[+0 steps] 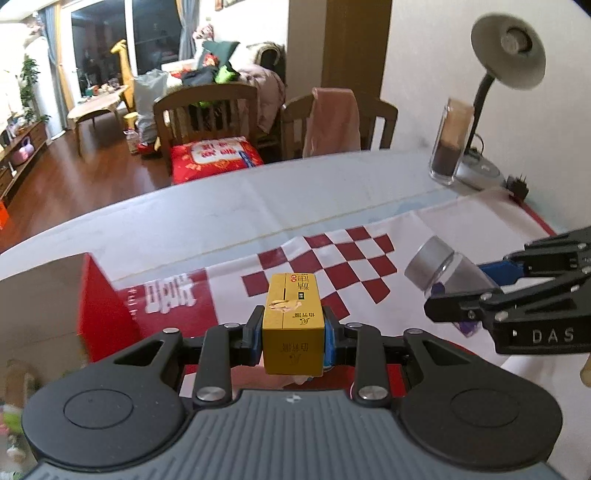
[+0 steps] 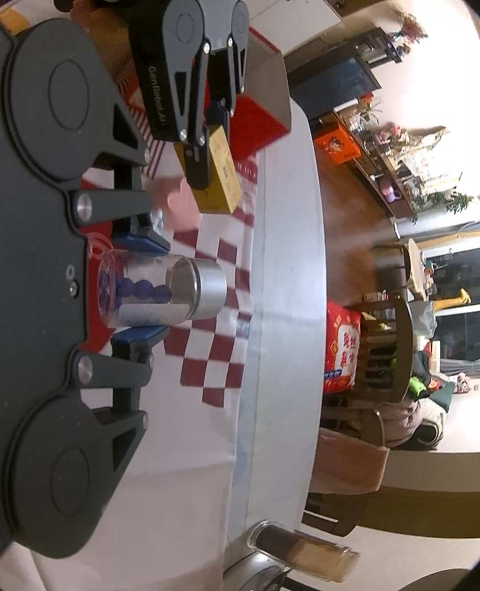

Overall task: Organize rigid objects
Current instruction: 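Carry the yellow box and bead jar up and over into the cardboard box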

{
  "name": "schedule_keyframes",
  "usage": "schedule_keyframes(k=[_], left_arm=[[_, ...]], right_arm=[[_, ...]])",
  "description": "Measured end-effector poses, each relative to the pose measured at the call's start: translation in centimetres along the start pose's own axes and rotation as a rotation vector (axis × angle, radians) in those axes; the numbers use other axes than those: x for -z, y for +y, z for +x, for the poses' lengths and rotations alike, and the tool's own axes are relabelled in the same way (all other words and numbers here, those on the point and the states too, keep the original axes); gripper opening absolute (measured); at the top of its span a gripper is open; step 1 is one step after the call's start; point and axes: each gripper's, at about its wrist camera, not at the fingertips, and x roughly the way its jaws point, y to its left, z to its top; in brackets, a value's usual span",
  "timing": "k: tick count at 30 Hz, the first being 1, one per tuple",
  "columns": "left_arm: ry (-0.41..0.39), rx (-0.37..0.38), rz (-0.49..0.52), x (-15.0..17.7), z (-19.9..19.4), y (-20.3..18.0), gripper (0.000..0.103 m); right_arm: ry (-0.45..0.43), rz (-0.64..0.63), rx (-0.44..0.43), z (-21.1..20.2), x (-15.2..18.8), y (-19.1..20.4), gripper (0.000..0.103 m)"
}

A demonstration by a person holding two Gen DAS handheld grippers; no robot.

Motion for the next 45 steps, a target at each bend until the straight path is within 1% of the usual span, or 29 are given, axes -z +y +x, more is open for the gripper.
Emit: schedule_keyframes(k=[4, 11, 21, 35, 41, 45], left_arm=[[-0.035, -0.004, -0.012, 0.3, -2.7, 0.9, 0.03], [-0.074, -0.027, -0.036, 1.2, -7.0, 3.8, 0.03], [-0.115, -0.063, -0.073, 2.9, -11.2, 9.7, 0.03], [-0.117, -0.137, -0.145, 6.1, -14.0, 18.9, 0.03], [-0.098, -0.18, -0.159, 7.4, -14.1, 22.7, 0.03], [-0.084, -0.183, -0.186, 7.9, -13.3, 25.2, 0.03]], right_arm=[[-0.012, -0.026, -0.015, -1.3, -0.4, 2.3, 0.039], [-0.035, -0.071, -0.039, -2.5, -1.2, 7.0, 0.039], [-0.051, -0.147, -0.066, -1.9, -2.4, 14.2, 0.039], [-0.019, -0.213, -0.08, 1.7, -3.8, 22.2, 0.039], [0.004, -0.236, -0.071, 4.0, -4.4, 24.8, 0.039], [0.029, -0.242, -0.069, 5.9, -4.7, 25.9, 0.039]])
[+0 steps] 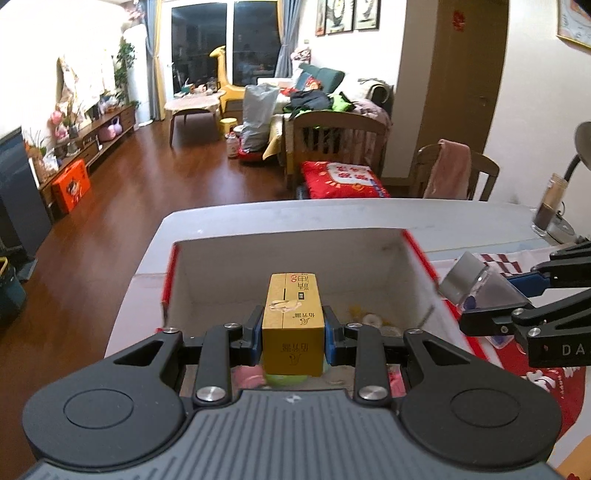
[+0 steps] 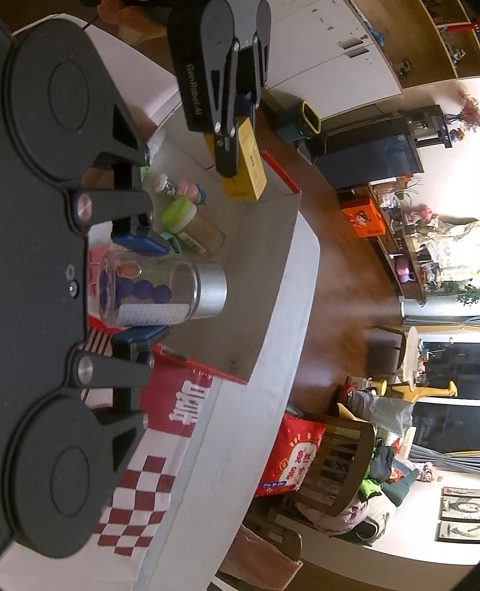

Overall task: Organize rigid objects
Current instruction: 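Carry the yellow box and bead jar up and over into the cardboard box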

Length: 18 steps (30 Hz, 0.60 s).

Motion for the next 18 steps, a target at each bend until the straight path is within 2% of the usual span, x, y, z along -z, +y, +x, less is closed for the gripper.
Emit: schedule_keyframes(k=[7, 18], left_arm=[[0.041, -0.025, 0.0, 0.3, 3.1, 2.7, 0.03], [0.106, -0.04, 0.027, 0.3, 7.8, 3.0, 0.03]], right_arm=[[0.059, -0.014, 0.024, 4.4, -0.8, 0.8, 0.039], [0.14, -0.058, 0.039, 10.3, -1.1, 2.0, 0.039]])
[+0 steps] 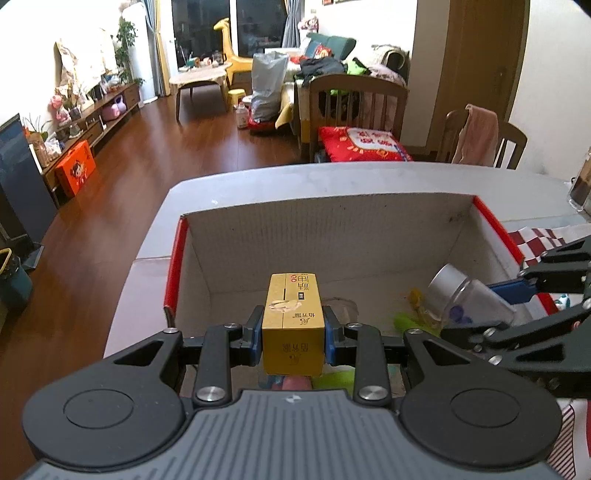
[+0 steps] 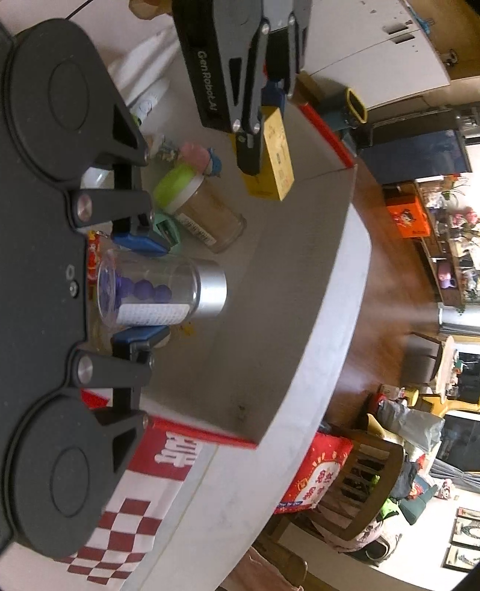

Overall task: Organize rigid objects
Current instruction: 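Carry the yellow box and bead jar up and over into the cardboard box, then open both grippers to drop the yellow box and bead jar inside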

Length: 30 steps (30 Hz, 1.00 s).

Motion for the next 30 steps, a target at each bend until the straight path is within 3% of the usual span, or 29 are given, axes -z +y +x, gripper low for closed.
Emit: schedule_keyframes(k=[17, 25, 30], left_arm=[[0.181, 0.018, -0.061, -0.4, 3.7, 0.9, 0.03], [0.242, 0.028, -0.061, -0.3, 3.6, 1.0, 0.03], [0.241, 0.025, -0.056, -0.3, 3.1, 0.9, 0.03]], right_arm=[[0.094, -0.048, 0.027, 2.4, 0.1, 1.4, 0.039], [0.116, -0.07, 0.029, 2.5, 0.2, 1.5, 0.04], [0.112, -0.084, 0.018, 1.8, 0.4, 1.6, 0.042]])
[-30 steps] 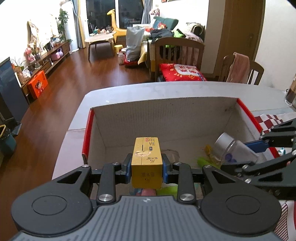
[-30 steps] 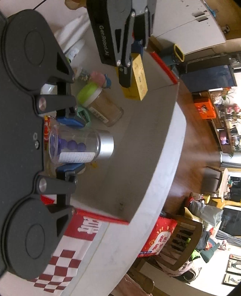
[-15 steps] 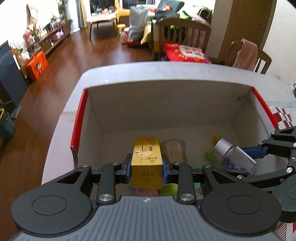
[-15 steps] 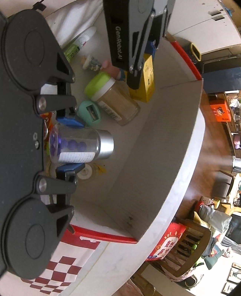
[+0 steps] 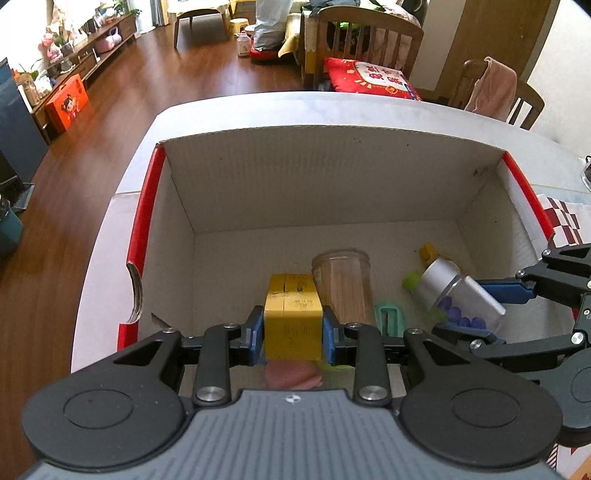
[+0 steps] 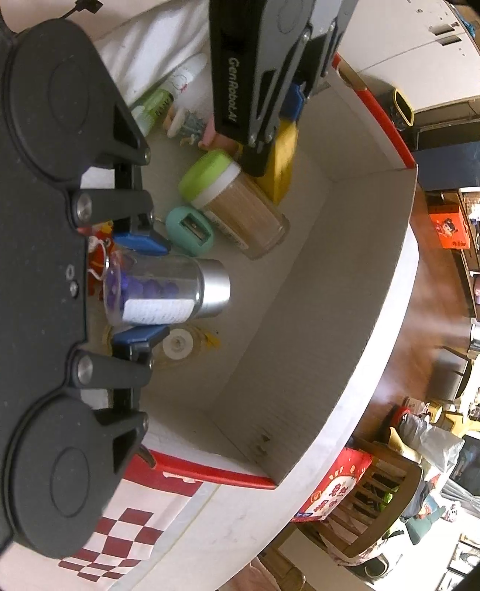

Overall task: Organize rigid objects
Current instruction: 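Open both grippers to drop the yellow box and bead jar inside, then withdraw both open grippers from the box toward the remaining items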

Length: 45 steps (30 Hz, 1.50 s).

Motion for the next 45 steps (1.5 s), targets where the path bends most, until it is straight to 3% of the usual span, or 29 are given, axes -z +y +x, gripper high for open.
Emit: schedule_keyframes(k=[20, 25, 39, 41, 42, 43, 45], left_arm=[[-0.103, -0.035, 0.009, 1.4, -5.2, -1.6, 0.03], [-0.128, -0.043, 0.021, 2.1, -6.5, -2.3, 0.03], [-0.229, 0.003, 0.016, 3.3, -11.0, -4.9, 0.031], [-0.235, 0.016, 0.008, 3.6, -11.5, -5.3, 0.041], [-0.241, 0.021, 0.002, 3.6, -11.7, -5.6, 0.06], [-0.258, 0.022, -0.005, 3.9, -12.1, -6.0, 0.071], [-0.287, 0.027, 0.001, 4.2, -12.8, -6.9, 0.071]], right_arm=[[-0.137, 0.071, -0.059, -6.1, 2.0, -0.4, 0.062], [-0.172, 0.087, -0.088, -8.2, 3.1, -0.5, 0.063], [-0.299, 0.121, -0.149, -13.8, 6.4, -2.0, 0.075], [-0.319, 0.128, -0.161, -14.6, 6.9, -2.3, 0.076], [-0.331, 0.133, -0.169, -15.0, 7.2, -2.6, 0.077], [-0.343, 0.136, -0.175, -15.4, 7.6, -2.8, 0.079], [-0.366, 0.136, -0.179, -16.2, 8.4, -3.3, 0.081]])
